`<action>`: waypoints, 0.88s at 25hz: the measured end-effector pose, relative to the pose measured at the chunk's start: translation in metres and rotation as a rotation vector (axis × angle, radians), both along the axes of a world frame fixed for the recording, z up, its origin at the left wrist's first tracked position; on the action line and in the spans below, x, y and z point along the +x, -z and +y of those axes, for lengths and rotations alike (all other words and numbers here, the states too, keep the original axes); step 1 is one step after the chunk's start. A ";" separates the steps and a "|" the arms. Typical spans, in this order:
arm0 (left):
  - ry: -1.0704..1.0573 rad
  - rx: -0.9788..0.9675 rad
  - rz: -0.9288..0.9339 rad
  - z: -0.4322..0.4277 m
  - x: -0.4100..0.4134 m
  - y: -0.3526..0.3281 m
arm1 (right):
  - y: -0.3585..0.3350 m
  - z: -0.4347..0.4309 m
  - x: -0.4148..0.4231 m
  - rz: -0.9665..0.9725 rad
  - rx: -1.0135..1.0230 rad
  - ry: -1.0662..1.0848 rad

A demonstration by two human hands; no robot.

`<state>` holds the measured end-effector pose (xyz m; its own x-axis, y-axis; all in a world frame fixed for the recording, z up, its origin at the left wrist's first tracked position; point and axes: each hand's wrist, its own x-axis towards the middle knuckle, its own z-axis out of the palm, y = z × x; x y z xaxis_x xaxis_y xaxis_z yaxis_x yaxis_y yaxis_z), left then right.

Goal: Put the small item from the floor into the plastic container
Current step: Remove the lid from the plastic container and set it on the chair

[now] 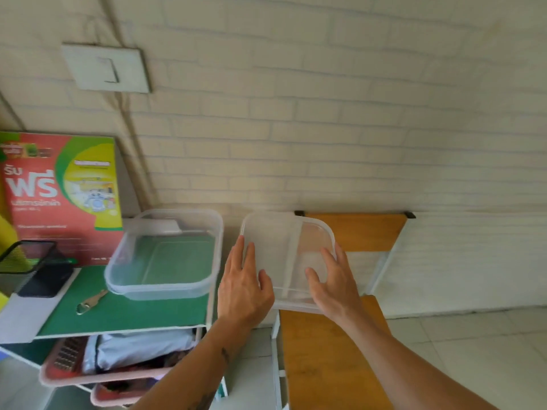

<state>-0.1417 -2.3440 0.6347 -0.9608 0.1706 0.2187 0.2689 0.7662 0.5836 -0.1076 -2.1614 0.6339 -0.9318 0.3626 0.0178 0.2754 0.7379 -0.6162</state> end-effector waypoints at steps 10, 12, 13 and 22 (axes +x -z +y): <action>0.095 -0.216 -0.325 0.108 0.049 0.078 | 0.106 0.111 0.059 -0.303 -0.031 -0.024; 0.148 -0.245 -0.421 0.115 0.050 0.106 | 0.138 0.120 0.064 -0.367 -0.024 -0.027; 0.177 -0.255 -0.460 0.118 0.050 0.121 | 0.154 0.125 0.066 -0.397 -0.015 -0.027; 0.317 -0.312 -0.673 0.146 0.033 0.283 | 0.310 0.158 0.060 -0.476 0.048 0.020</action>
